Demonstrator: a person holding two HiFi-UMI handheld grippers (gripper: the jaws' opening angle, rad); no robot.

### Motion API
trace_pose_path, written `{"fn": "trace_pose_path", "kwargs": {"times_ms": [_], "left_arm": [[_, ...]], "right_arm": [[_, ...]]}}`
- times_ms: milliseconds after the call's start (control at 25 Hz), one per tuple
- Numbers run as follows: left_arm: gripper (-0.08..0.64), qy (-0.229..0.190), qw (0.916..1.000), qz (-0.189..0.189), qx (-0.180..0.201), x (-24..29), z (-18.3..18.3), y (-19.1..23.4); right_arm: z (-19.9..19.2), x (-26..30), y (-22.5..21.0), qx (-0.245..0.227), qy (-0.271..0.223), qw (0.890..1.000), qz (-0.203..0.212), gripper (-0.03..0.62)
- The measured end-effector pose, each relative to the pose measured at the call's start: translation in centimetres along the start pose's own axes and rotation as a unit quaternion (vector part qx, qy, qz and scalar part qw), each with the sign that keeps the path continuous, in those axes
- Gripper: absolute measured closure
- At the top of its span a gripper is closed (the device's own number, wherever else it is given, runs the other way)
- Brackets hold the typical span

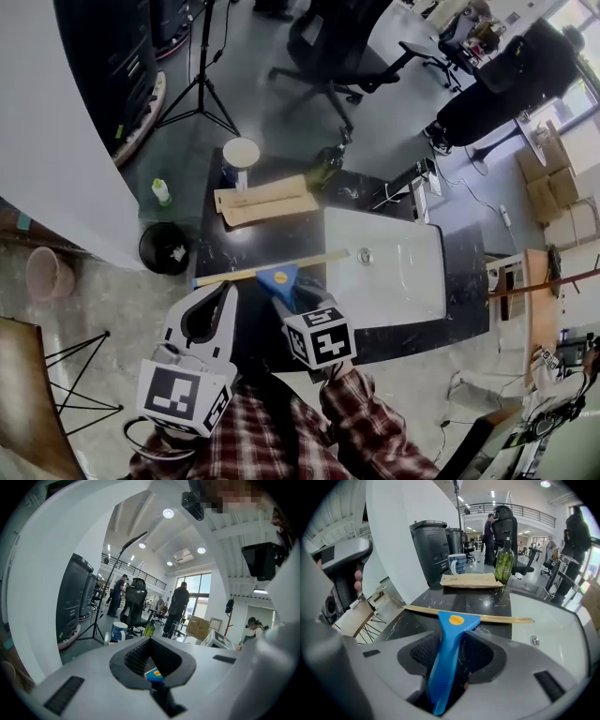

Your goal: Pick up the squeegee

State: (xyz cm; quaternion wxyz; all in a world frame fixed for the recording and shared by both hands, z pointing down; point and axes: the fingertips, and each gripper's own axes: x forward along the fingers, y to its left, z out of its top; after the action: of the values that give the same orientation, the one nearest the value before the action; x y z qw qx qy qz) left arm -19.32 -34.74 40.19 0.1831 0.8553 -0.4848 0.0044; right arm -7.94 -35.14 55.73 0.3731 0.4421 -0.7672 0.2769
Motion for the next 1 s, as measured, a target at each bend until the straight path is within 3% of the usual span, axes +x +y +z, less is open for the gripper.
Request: {"fn": "trace_pose_path", "kwargs": {"times_ms": [480, 640, 1000], "left_arm": [[0.551, -0.006, 0.9998, -0.003, -0.018, 0.0, -0.3, 1.0], [0.551, -0.007, 0.9998, -0.001, -0.019, -0.4, -0.4, 1.1], [0.551, -0.010, 0.9998, 0.006, -0.014, -1.0, 0.0, 1.5]], "right_arm": [[-0.8, 2.1, -0.3, 0.028, 0.067, 0.997, -0.028, 0.414], [-0.9, 2.3, -0.4, 0.020, 0.069, 0.996, -0.050, 0.414], [-0.8, 2.4, 0.2, 0.008, 0.051, 0.998, -0.043, 0.455]]}}
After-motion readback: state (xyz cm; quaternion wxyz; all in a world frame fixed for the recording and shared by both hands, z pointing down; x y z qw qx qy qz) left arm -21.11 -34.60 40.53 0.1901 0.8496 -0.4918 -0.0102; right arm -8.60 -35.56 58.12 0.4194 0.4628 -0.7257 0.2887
